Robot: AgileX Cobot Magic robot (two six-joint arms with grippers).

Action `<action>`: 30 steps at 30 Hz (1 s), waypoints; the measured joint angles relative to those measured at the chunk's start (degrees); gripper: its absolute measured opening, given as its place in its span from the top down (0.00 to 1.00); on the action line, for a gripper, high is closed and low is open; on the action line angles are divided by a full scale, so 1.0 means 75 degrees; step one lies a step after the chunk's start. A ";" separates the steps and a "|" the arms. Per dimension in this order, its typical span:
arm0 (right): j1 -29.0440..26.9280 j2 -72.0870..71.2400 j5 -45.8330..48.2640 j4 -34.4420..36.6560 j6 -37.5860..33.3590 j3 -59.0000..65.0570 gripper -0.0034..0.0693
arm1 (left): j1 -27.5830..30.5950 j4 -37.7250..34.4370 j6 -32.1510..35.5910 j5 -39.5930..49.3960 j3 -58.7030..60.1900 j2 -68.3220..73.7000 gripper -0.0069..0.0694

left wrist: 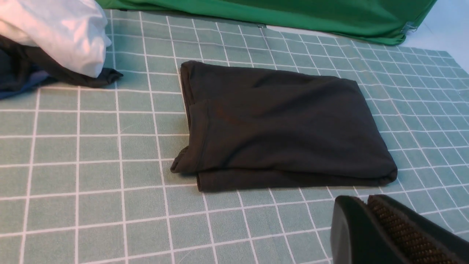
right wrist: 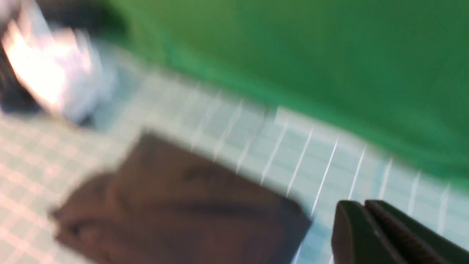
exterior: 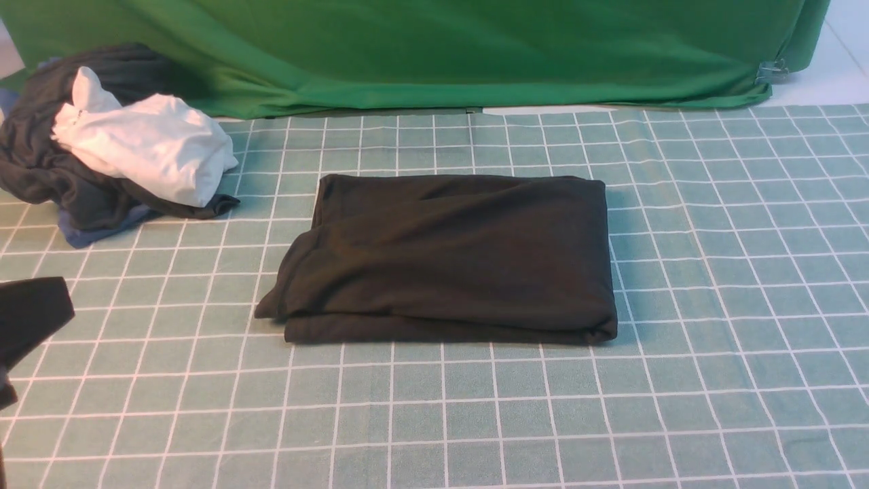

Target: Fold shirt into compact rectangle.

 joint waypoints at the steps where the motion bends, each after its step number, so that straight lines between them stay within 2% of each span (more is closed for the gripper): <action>1: 0.0000 -0.0363 -0.0112 -0.0008 -0.0008 0.0000 0.91 | 0.0000 0.0000 0.0000 -0.0021 0.0000 0.0000 0.89; 7: 0.0000 -0.2391 -0.1226 -0.0046 -0.0061 0.0771 0.91 | 0.0000 0.0000 0.0000 -0.0335 0.0000 0.0000 0.89; 18: 0.0000 -0.7380 -0.3886 -0.0685 -0.0029 0.5538 0.93 | 0.0000 -0.0031 0.0000 -0.0856 0.0000 0.0000 0.89; 24: 0.0000 -0.8935 -0.4382 -0.0706 -0.0040 0.6788 0.93 | 0.0000 -0.0045 0.0000 -0.0861 0.0000 0.0000 0.89; 30: 0.0000 -0.9324 -0.4080 -0.0709 0.0002 0.7023 0.90 | 0.0000 -0.0045 0.0000 -0.0861 0.0000 0.0000 0.89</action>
